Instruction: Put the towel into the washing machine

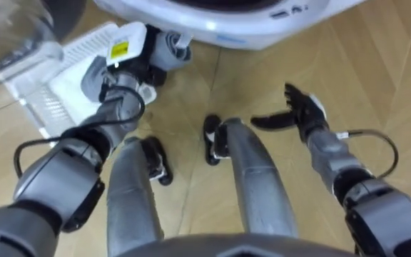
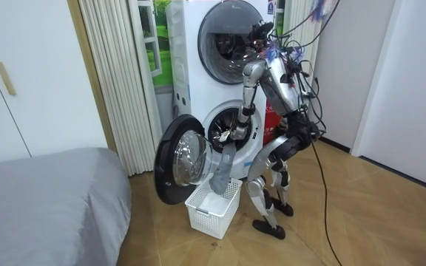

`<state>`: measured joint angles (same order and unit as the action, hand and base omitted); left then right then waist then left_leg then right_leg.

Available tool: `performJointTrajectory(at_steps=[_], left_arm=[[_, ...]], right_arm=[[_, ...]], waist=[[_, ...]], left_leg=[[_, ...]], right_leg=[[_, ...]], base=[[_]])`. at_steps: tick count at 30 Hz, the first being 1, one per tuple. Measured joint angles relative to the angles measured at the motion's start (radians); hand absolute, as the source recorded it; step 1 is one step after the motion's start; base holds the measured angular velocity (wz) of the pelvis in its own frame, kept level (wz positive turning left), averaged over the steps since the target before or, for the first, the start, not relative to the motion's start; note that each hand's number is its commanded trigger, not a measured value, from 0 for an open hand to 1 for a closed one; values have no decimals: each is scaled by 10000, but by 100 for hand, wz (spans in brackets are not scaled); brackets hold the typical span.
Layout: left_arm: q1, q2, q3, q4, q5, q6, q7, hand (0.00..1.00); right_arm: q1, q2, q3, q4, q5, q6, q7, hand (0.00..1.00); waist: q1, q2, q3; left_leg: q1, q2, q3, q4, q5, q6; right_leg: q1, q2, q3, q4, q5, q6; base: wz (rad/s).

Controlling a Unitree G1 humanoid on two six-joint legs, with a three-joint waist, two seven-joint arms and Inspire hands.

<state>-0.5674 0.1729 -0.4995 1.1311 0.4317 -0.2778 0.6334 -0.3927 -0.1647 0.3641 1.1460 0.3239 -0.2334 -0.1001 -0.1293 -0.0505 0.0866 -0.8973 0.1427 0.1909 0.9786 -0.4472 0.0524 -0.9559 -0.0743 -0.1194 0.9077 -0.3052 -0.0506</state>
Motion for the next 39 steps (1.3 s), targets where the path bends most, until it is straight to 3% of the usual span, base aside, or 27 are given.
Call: performJointTrajectory(at_steps=[5, 8, 13, 15, 19, 22, 27, 32, 33, 34, 35, 36, 37, 39], left_arm=[[661, -725, 323, -1392, -1334, -58, 192, 100], [1047, -988, 232, -2210, -2564, -82, -230, 100], [1445, -1009, 155, -3168, -5043, -82, -1894, 100], [1446, -999, 146, -3218, -6828, -82, -3063, 100], [1763, -1016, -4, -3803, -8962, -80, -4667, 100], [1836, -1000, -137, -4023, -9571, -42, -5579, 100], [1847, -971, 245, -4145, -11073, 101, -6347, 100], [1877, -970, 564, -4146, -11715, 105, -6925, 100], [1891, -970, 660, -4146, -11851, 122, -7018, 100], [1894, -971, 709, -4146, -11877, 137, -7072, 100], [1897, -971, 745, -4146, -12102, 204, -7175, 100], [1899, -971, 753, -4146, -12291, 261, -7212, 100], [1902, -970, 763, -4146, -12706, 377, -7248, 100], [1919, -970, 772, -4145, -13283, 499, -7248, 100]], right_arm=[[44, 299, -33, -931, -656, 11, -329, 0], [-1, 493, -24, -1062, -945, -12, -328, 0], [352, 582, 64, -1626, -1169, -44, -251, 0], [407, 653, 75, -1624, -1216, -45, -65, 0], [517, 644, 68, -1622, -1291, -48, -41, 0], [551, 586, 40, -1622, -1085, -48, -66, 0], [665, 636, -425, -1624, -1101, -156, -97, 0], [780, 751, -749, -1614, -1002, -412, -73, 0], [782, 804, -814, -1600, -991, -418, -60, 27], [796, 816, -838, -1601, -990, -438, -62, 60], [814, 815, -866, -1578, -977, -493, -57, 90], [810, 815, -894, -1574, -963, -493, -54, 100], [794, 809, -914, -1573, -950, -491, -51, 100], [783, 815, -911, -1573, -928, -484, -2, 100]], waist=[[445, 72, -52], [556, 66, -87], [524, 3, -230], [512, -39, -303], [499, -97, -342], [499, -99, -343], [515, -98, -343], [520, -90, -351], [512, -79, -360], [507, -76, -377], [513, -71, -445], [520, -58, -474], [520, -22, -518], [524, -8, -529]], left_leg=[[281, -159, -19, -354, 145, 46], [334, -229, 31, -714, 341, 94], [344, -353, 10, -935, 467, 106], [387, -342, -2, -955, 487, 102], [377, -338, -1, -959, 498, 123], [359, -330, 1, -959, 507, 139], [346, -296, 4, -1000, 514, 149], [491, -203, -18, -991, 514, 148], [541, -169, -25, -1015, 515, 147], [552, -169, -34, -1032, 516, 144], [551, -173, -39, -1057, 519, 139], [551, -173, -40, -1062, 520, 138], [557, -178, -49, -1068, 521, 137], [649, -183, -47, -1104, 526, 128]], right_leg=[[332, -209, -210, -269, 34, 48], [398, -310, -303, -557, 178, 63], [408, -432, -361, -655, 205, 67], [478, -423, -398, -725, 226, 63], [509, -432, -428, -788, 263, 84], [508, -423, -431, -830, 309, 98], [512, -387, -475, -911, 391, 88], [754, -298, -527, -1028, 405, 88], [833, -293, -606, -1100, 427, 60], [854, -294, -621, -1115, 430, 59], [855, -302, -639, -1127, 431, 58], [857, -303, -646, -1129, 432, 58], [873, -307, -656, -1124, 432, 58], [962, -307, -655, -1118, 432, 58]], base=[[8], [11], [7], [0], [0], [0], [-1], [0], [0], [0], [4], [4], [0], [0]])
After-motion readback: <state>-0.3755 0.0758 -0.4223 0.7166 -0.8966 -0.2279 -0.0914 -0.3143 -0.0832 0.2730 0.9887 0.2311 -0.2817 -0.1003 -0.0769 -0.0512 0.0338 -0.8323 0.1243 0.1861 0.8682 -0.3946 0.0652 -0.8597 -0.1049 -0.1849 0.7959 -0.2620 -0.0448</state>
